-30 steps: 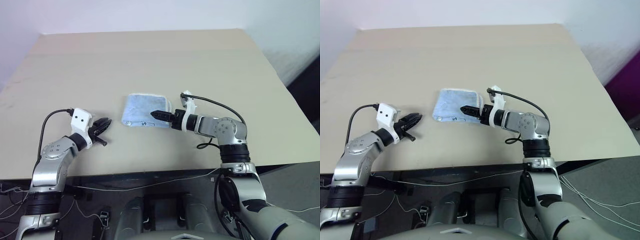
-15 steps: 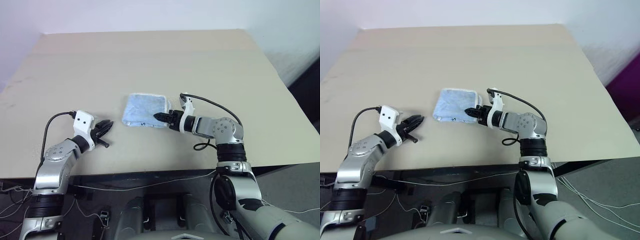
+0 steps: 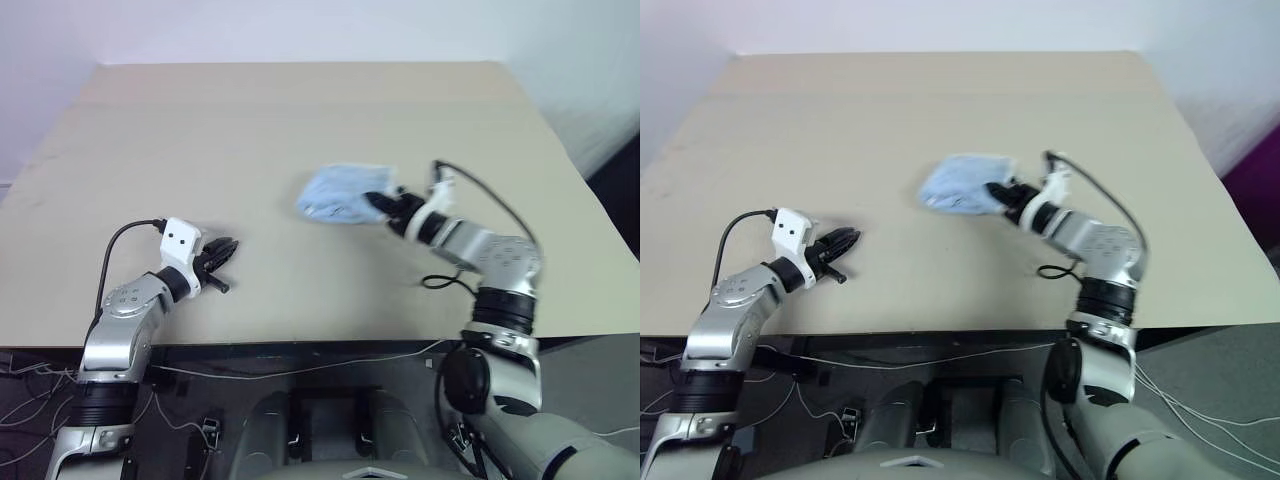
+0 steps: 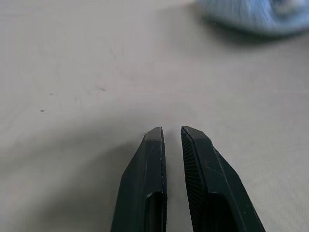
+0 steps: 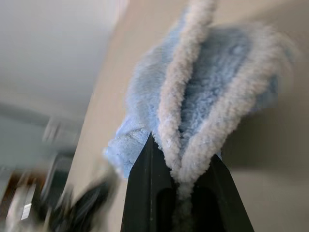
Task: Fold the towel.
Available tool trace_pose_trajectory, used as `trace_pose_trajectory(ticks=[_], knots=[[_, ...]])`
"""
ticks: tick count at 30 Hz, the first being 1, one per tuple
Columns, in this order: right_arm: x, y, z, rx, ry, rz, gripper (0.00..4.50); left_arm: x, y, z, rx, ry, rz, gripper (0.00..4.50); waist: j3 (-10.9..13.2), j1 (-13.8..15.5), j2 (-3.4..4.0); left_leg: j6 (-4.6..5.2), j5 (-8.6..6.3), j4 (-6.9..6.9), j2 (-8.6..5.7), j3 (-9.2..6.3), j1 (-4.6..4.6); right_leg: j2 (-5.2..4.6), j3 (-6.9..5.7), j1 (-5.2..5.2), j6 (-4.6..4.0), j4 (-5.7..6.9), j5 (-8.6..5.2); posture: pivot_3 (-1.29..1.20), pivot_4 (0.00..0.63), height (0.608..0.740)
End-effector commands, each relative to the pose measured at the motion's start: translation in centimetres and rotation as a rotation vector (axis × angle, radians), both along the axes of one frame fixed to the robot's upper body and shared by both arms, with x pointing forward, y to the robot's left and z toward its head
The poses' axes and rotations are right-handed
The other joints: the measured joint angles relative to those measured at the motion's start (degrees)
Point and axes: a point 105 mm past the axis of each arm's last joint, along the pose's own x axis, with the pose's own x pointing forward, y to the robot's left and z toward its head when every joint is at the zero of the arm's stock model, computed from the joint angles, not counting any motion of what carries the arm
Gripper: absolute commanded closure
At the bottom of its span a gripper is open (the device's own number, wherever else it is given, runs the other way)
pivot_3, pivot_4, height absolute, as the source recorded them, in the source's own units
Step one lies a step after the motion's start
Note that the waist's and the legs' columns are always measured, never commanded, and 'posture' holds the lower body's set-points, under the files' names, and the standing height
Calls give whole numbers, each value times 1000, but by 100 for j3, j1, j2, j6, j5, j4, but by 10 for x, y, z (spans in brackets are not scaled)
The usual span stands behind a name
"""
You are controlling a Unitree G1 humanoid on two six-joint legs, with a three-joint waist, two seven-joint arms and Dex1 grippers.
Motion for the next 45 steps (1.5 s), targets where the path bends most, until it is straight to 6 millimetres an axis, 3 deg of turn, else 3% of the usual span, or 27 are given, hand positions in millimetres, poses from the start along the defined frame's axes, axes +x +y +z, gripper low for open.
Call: trace_pose_trajectory(ticks=[1, 3, 6, 10, 16, 19, 26, 30, 36, 40, 45], knots=[[-4, -54, 32, 23, -97, -217, 4470, 6, -12, 4, 5, -24, -56, 3902, 0, -22, 0, 1, 0, 0, 0, 1, 0, 0, 0, 0, 0, 0, 0, 0, 150, 740], [-8, -92, 24, 21, -42, -379, 4470, 11, -22, 3, -1, -20, -91, 3902, 0, -28, 1, 2, 1, -1, 3, 2, 1, 4, 1, -1, 0, 1, 0, 0, 150, 740], [-14, -113, 5, 24, 49, -492, 4470, 16, -32, 2, -6, -20, -125, 3902, 0, -37, 0, 2, 3, -2, 6, 3, 3, 8, 2, -1, 1, 4, -1, 0, 150, 740], [-27, -124, -36, 32, 225, -594, 4470, 21, -45, 2, -12, -25, -165, 3902, -2, -50, 3, 1, 4, -2, 12, 10, 5, 16, 10, -2, 2, 4, -1, 0, 150, 740], [-38, -127, -43, 42, 255, -640, 4470, 21, -50, -3, -11, -18, -183, 3902, -3, -32, 7, 4, 4, -2, 10, 12, 7, 13, 16, -1, 2, 5, -1, 0, 150, 740], [-41, -129, -39, 41, 242, -652, 3690, 21, -50, -5, -12, -15, -183, 3902, -4, -25, 7, 5, 3, -2, 9, 11, 7, 12, 15, 0, 2, 5, -1, 0, 150, 740], [-42, -127, -23, 79, 176, -639, 1223, 20, -48, -8, -25, -14, -166, 3902, -6, -23, 11, 9, 5, -1, 8, 11, 8, 11, 16, 1, 2, 6, -1, 0, 150, 740], [-41, -130, -16, 41, 141, -664, 53, 20, -44, -9, -26, -15, -150, 3902, -6, -26, 11, 10, 5, -1, 7, 11, 8, 10, 16, 1, 2, 6, -1, 0, 150, 740], [-41, -139, -2, -227, 39, -720, 53, 33, -22, 2, -12, -72, -14, 3902, -7, -35, 12, 10, 5, -1, 8, 10, 12, 11, 18, 2, 3, 7, -1, 0, 150, 740], [-34, -121, 21, -577, -142, -682, 53, 42, 3, 10, 4, -120, 114, 3902, -6, -70, 13, 10, 5, -1, 9, 11, 14, 13, 20, 1, 4, 9, -2, 0, 150, 740], [-21, -61, 35, -927, -424, -471, 53, 44, 37, 18, 16, -160, 264, 3902, -6, -64, 12, 9, 6, -2, 16, 12, 16, 23, 25, -1, 6, 9, -4, 0, 150, 740]])
